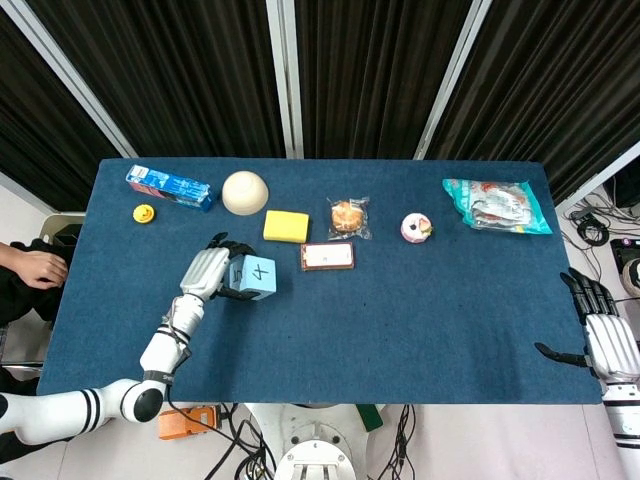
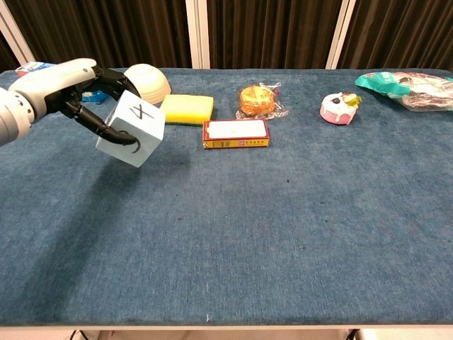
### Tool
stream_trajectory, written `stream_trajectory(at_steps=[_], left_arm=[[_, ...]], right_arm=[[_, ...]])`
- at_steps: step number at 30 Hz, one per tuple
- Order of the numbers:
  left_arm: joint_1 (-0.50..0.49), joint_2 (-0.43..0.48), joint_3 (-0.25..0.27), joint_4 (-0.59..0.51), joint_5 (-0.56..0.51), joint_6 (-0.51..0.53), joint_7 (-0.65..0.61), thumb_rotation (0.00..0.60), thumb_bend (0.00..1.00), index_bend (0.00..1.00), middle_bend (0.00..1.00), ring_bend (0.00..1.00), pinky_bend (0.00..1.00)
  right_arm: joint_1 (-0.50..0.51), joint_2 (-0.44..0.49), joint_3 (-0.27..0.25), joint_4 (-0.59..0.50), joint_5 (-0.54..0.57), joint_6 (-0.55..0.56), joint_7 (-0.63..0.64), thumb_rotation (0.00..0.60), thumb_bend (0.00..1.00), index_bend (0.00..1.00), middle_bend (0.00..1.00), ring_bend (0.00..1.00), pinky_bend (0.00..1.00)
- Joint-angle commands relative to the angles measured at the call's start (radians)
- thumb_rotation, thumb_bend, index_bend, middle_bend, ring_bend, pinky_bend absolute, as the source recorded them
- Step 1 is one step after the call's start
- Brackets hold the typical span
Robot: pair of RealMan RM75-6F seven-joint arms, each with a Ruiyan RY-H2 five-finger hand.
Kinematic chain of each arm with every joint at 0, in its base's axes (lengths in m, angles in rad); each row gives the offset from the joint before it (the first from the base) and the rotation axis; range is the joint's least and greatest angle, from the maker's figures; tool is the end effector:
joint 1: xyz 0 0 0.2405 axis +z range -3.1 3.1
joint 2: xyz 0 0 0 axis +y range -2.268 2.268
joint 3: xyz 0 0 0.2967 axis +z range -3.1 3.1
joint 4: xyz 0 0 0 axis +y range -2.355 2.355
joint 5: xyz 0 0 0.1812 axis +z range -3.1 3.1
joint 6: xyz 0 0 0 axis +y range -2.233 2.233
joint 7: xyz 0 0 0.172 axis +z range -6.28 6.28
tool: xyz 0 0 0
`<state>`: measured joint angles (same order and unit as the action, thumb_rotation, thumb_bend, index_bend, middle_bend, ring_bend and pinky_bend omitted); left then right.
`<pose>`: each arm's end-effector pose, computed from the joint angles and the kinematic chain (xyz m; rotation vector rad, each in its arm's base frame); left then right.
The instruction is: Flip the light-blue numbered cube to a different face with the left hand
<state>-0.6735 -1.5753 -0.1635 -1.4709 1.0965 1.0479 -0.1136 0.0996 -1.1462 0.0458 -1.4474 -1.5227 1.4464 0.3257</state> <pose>-0.1970 0.3784 0.0048 -1.5557 -1.4320 -1.2064 -0.3599 -0.2163 0.2014 1.3453 -1.0641 1.0393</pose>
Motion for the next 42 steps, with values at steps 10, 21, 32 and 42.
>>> stream_trajectory(at_steps=[10, 21, 32, 42], left_arm=[[0.066, -0.138, 0.037, 0.349, 0.243, -0.006, -0.322, 0.600, 0.08, 0.32, 0.31, 0.11, 0.00], [0.096, -0.010, 0.062, 0.251, 0.244, -0.004, -0.147, 0.600, 0.05, 0.00, 0.01, 0.00, 0.00], [0.045, 0.192, -0.001, -0.228, -0.076, -0.052, 0.439, 0.600, 0.04, 0.00, 0.01, 0.00, 0.00], [-0.112, 0.090, -0.073, -0.305, -0.552, 0.057, 0.802, 0.600, 0.04, 0.00, 0.02, 0.00, 0.00]], right_arm=[[-0.005, 0.003, 0.000, -0.003, 0.004, 0.002, 0.005, 0.600, 0.02, 0.00, 0.03, 0.00, 0.10], [-0.012, 0.000, -0.002, 0.007, -0.004, 0.014, 0.025, 0.600, 0.02, 0.00, 0.03, 0.00, 0.10], [-0.007, -0.006, 0.000, 0.017, -0.012, 0.013, 0.036, 0.600, 0.02, 0.00, 0.03, 0.00, 0.10], [-0.005, -0.011, -0.001, 0.041, -0.003, -0.001, 0.058, 0.600, 0.02, 0.00, 0.03, 0.00, 0.10]])
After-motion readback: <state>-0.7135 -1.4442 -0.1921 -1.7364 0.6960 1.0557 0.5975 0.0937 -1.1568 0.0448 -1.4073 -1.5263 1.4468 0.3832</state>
